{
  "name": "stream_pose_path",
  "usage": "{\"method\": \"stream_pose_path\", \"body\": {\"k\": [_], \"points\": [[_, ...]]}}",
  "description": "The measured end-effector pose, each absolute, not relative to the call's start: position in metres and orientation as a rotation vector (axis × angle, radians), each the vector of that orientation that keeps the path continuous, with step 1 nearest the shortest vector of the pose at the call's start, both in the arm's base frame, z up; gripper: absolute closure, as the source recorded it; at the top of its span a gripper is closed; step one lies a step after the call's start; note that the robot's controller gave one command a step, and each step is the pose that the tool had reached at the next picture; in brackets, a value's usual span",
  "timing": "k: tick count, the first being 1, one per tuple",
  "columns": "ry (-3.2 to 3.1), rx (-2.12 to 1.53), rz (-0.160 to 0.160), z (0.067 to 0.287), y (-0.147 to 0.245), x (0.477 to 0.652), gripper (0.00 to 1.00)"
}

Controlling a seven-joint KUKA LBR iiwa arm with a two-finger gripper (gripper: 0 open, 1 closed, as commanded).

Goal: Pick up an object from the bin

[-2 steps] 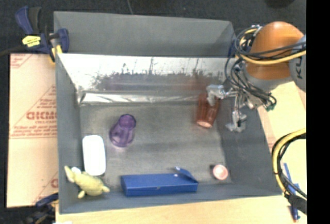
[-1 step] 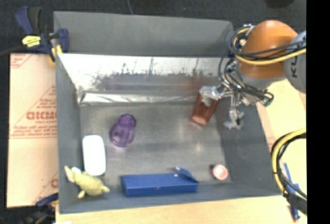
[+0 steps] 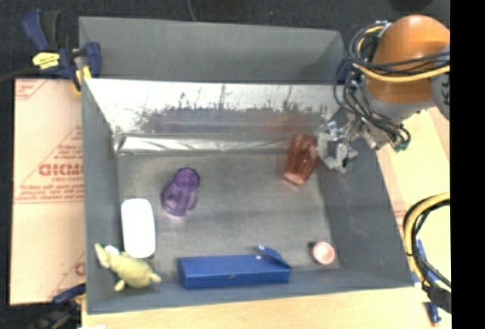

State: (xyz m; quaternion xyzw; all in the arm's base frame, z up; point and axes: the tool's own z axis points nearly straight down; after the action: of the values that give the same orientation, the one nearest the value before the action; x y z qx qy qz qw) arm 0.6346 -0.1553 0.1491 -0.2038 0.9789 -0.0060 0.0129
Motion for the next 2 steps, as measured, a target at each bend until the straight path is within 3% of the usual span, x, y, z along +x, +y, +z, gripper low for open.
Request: {"method": "stream_pose_path", "body": {"k": [1,2], "points": [[3.051,-0.633,-0.018,0.1491,-0.1554,0.6346,0.00],[3.051,-0.633,-0.018,0.1490,-0.1554,0.6345,0.00]]}}
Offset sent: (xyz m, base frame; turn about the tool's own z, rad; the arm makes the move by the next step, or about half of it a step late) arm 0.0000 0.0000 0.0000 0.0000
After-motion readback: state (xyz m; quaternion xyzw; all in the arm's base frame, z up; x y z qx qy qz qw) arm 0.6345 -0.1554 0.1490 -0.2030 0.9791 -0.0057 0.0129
